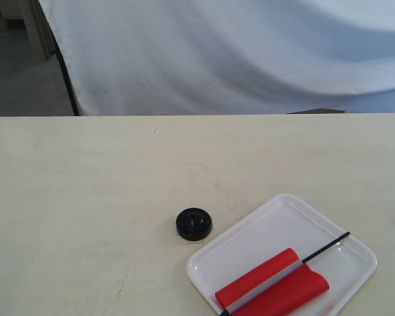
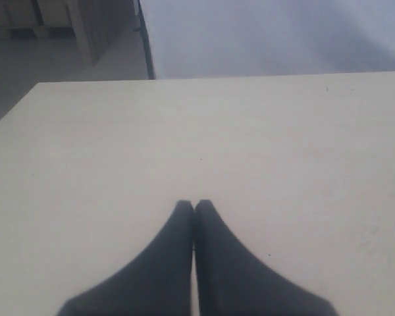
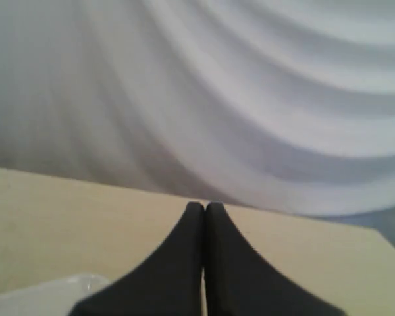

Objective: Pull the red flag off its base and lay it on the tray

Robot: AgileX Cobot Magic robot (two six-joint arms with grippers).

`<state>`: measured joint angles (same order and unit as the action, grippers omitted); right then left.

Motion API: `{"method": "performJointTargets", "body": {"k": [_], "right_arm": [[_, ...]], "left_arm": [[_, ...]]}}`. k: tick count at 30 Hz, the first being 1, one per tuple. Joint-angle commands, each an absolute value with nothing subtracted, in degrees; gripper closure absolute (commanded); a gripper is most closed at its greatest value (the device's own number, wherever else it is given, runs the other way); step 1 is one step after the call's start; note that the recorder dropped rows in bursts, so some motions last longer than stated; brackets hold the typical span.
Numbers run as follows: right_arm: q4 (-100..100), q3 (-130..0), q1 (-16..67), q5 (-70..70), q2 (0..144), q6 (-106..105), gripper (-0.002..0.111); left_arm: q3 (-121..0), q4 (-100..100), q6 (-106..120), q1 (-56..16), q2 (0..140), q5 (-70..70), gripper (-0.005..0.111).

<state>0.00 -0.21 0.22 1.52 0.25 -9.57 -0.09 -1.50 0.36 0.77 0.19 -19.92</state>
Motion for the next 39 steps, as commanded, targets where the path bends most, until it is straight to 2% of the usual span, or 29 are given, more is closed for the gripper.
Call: {"method": "performJointTargets", "body": {"k": [1,39], "right_arm": [[0.0,0.0,0.17,10.13,0.0,-9.22,0.109],[0.0,0.0,0.17,10.61,0.0,-8.16,0.109]], "left_arm": [[0.0,-1.65,0.0,0.61,0.0,-19.66,0.107],[0.0,-1.65,0.0,0.61,0.0,-19.66,0.107]]}}
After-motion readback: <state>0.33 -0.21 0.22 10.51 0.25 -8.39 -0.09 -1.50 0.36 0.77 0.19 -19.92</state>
